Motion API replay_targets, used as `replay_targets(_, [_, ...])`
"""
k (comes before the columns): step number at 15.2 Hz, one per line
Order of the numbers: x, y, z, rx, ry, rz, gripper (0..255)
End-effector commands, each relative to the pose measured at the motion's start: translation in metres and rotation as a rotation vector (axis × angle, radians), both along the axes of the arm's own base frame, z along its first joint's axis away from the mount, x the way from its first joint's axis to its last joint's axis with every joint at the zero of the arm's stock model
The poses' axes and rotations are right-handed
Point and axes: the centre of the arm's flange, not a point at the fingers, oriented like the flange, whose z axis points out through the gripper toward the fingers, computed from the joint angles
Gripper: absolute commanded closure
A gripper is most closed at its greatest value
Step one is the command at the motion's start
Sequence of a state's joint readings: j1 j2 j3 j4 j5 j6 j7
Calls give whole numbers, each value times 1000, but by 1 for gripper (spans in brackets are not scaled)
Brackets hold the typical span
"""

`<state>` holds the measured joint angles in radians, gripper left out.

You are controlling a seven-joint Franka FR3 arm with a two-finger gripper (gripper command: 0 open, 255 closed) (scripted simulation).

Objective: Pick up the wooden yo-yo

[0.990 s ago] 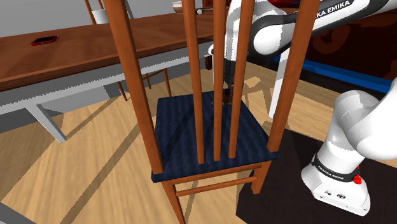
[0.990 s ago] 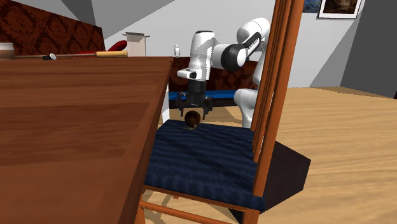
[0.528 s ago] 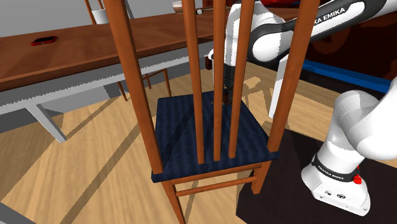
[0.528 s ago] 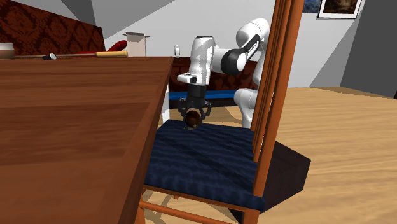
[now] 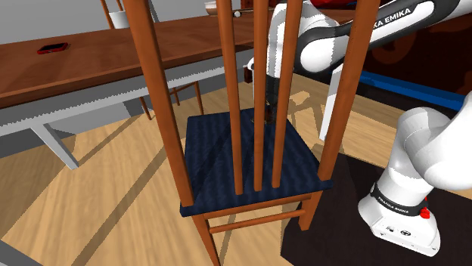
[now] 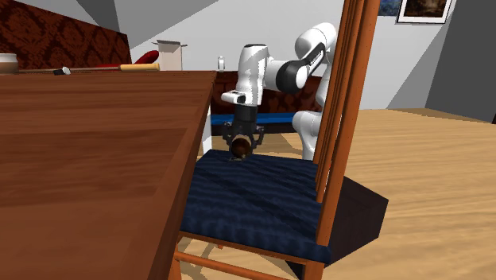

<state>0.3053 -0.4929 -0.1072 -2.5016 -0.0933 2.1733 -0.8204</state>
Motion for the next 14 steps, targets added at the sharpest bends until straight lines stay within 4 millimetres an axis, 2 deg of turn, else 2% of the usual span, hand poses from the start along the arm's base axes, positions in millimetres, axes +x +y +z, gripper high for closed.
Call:
replay_targets(1, [0, 0, 7, 0, 2, -1, 255])
replay_targets(14, [0, 0, 76, 0, 2, -1, 255])
